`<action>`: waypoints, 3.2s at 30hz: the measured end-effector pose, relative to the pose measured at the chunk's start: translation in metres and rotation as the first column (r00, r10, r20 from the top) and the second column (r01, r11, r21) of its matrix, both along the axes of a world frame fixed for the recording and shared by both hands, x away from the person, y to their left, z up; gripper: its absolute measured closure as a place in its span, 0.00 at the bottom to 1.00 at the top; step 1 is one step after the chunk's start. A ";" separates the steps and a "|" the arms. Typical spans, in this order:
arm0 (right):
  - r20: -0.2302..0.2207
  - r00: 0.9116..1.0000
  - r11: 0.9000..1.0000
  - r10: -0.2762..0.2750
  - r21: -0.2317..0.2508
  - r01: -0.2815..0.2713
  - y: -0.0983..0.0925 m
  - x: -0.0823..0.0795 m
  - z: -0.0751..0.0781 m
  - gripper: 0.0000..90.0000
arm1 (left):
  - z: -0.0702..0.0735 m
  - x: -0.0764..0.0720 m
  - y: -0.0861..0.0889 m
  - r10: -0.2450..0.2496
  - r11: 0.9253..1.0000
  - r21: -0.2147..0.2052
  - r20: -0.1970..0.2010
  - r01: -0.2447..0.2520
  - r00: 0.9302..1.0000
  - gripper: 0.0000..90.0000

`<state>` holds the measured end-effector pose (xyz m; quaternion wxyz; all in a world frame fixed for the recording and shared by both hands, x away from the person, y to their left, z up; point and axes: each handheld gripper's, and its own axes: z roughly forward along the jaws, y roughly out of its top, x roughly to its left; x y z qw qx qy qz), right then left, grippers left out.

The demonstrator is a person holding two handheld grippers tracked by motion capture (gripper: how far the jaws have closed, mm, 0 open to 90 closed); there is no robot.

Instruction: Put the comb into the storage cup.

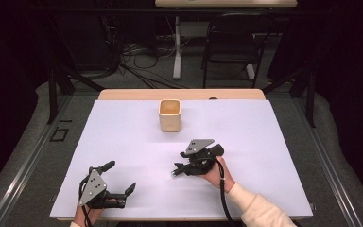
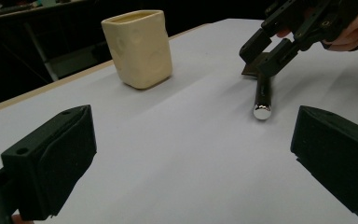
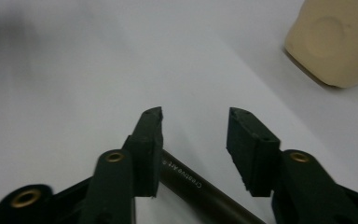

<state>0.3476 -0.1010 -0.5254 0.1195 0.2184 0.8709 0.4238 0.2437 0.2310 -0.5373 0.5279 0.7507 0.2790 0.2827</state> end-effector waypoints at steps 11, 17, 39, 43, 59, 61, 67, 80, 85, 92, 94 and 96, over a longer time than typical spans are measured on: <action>-0.005 1.000 1.000 0.009 -0.023 -0.009 0.009 0.005 -0.005 1.00 | 0.000 0.000 0.000 -0.002 1.000 -0.001 -0.003 0.002 1.000 0.00; -0.006 1.000 0.998 0.017 -0.056 -0.017 0.015 0.006 -0.008 1.00 | 0.000 0.000 0.000 -0.003 1.000 -0.003 -0.002 0.003 1.000 0.00; -0.060 0.996 0.987 0.071 -0.139 -0.078 0.027 0.004 -0.015 1.00 | 0.000 0.001 0.000 -0.003 1.000 -0.006 -0.005 0.003 1.000 0.00; -0.073 0.995 0.986 0.074 -0.143 -0.084 0.028 0.002 -0.015 1.00 | 0.000 0.001 0.000 -0.004 1.000 -0.009 -0.007 0.004 1.000 0.00; -0.123 0.988 0.975 0.096 -0.187 -0.119 0.026 -0.009 -0.018 1.00 | 0.000 0.000 0.001 -0.002 1.000 -0.014 -0.004 0.002 1.000 0.00; -0.131 0.987 0.975 0.095 -0.188 -0.119 0.024 -0.010 -0.019 1.00 | 0.000 0.000 0.001 -0.002 1.000 -0.012 -0.003 0.002 1.000 0.00; -0.158 0.984 0.972 0.087 -0.202 -0.119 0.017 -0.013 -0.021 1.00 | 0.000 0.000 0.002 0.000 1.000 -0.011 -0.002 0.000 1.000 0.00; -0.172 0.982 0.969 0.084 -0.214 -0.120 0.013 -0.017 -0.021 1.00 | 0.001 0.000 0.002 0.002 1.000 -0.010 0.000 -0.002 1.000 0.00; -0.175 0.981 0.969 0.081 -0.216 -0.119 0.012 -0.018 -0.020 1.00 | 0.001 0.000 0.002 0.002 1.000 -0.008 0.000 -0.002 1.000 0.00; -0.183 0.981 0.968 0.071 -0.223 -0.112 0.006 -0.020 -0.019 1.00 | 0.001 0.000 0.002 0.002 1.000 -0.007 0.001 -0.002 1.000 0.00; -0.187 0.980 0.968 0.065 -0.228 -0.108 0.003 -0.021 -0.018 1.00 | 0.001 0.000 0.002 0.003 1.000 -0.009 0.002 -0.003 1.000 0.00; -0.190 0.980 0.969 0.059 -0.224 -0.102 0.001 -0.021 -0.018 1.00 | 0.001 0.000 0.002 0.003 1.000 -0.009 0.001 -0.003 1.000 0.00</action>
